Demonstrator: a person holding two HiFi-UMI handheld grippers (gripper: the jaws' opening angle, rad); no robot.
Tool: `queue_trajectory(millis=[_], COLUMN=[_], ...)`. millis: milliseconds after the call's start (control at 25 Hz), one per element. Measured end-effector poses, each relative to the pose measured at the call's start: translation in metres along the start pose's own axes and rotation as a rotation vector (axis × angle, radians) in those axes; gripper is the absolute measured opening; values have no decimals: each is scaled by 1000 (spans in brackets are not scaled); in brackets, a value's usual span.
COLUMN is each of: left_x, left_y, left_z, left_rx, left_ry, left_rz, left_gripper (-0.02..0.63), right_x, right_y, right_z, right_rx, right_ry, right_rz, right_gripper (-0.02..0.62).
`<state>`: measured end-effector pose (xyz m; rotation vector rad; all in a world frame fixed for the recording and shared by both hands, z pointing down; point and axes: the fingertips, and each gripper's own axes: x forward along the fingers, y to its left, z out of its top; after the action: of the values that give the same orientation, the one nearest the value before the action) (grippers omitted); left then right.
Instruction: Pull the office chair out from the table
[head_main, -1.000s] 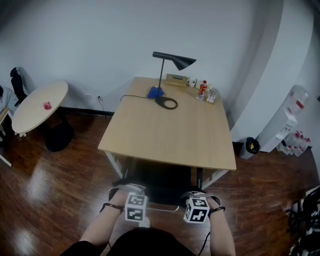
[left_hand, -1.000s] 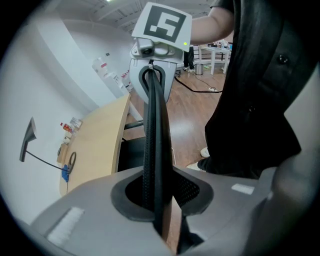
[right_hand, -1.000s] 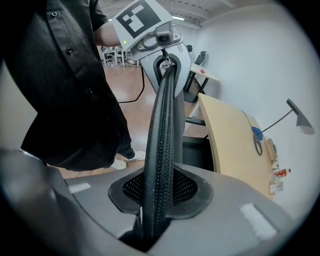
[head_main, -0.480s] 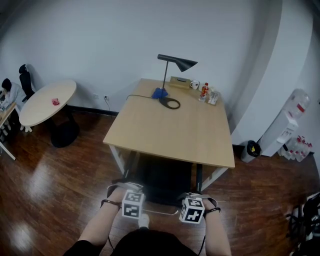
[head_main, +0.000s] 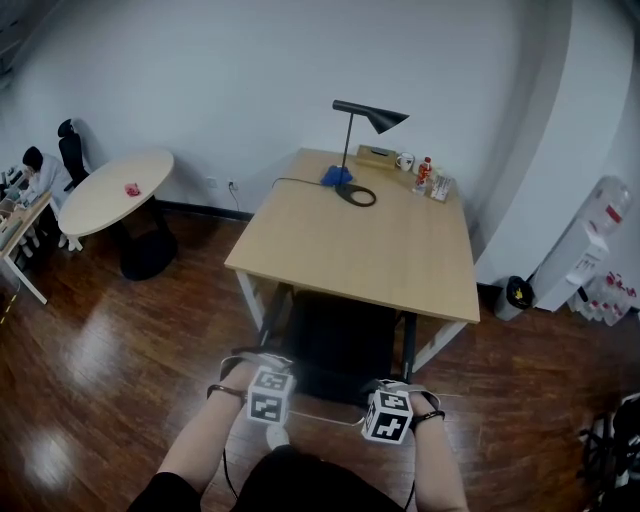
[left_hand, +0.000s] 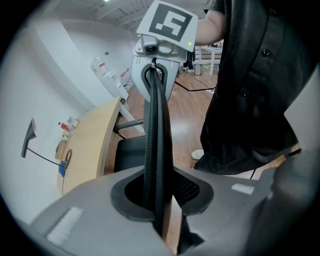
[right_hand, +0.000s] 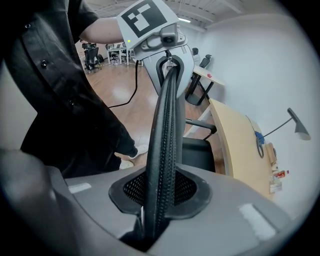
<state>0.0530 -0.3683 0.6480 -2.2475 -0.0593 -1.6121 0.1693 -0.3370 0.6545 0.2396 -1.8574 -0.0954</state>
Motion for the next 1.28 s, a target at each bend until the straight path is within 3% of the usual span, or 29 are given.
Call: queue_trajectory(millis=[1280], left_x=[-37], left_y=[-115], left_z=[12], left_rx=[1], left_ry=[-8], left_rz=[-55], left_gripper=[81], right_x=[-23], right_y=[119], right_z=[26], right_rx=[79], right_ry=[5], right_rz=[59], right_gripper=[107])
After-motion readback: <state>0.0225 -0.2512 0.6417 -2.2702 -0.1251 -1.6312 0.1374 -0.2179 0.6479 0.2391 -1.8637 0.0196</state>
